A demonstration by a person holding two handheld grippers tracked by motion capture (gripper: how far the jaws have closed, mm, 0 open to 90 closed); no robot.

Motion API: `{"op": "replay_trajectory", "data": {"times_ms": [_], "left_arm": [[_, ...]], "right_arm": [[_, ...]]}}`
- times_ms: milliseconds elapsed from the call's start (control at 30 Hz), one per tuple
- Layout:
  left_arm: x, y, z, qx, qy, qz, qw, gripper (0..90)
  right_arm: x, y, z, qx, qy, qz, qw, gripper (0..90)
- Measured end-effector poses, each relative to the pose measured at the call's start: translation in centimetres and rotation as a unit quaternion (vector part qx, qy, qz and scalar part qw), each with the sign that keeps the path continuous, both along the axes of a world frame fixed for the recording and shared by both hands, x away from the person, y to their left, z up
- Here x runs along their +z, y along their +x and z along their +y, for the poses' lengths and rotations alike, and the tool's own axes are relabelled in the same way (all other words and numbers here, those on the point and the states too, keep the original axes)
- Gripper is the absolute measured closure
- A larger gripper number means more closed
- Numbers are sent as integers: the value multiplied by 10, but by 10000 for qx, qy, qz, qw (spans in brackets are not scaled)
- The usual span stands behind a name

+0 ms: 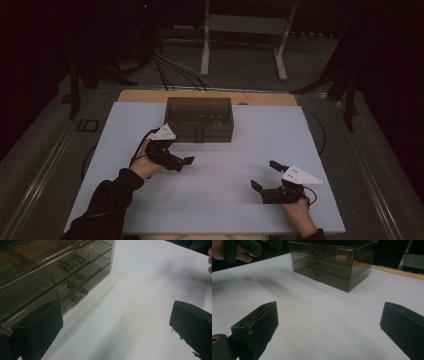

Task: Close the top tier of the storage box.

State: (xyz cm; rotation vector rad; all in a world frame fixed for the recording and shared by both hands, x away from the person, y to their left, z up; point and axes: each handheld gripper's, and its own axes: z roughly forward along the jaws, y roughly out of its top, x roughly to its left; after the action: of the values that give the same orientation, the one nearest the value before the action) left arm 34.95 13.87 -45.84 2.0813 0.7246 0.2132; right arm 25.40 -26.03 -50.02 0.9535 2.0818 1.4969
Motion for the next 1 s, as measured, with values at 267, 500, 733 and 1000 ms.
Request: {"op": "replay_trajectory", "data": {"times_ms": [267,500,733,1000], "left_arm": [[-2,-7,13,83,81,-5,9999,0],[-7,-17,26,163,109,-37,9998,0],[-11,-25,37,262,84,-57,9996,0],[-21,-37,53,362,143,-44,9992,0]], "right_arm": [[0,0,0,-12,-4,-13,10000,18],[0,0,0,-16,-16,-2,10000,18],[0,0,1,-13,-27,-6,10000,18],[0,0,1,-16,-36,-9,10000,18]]}}
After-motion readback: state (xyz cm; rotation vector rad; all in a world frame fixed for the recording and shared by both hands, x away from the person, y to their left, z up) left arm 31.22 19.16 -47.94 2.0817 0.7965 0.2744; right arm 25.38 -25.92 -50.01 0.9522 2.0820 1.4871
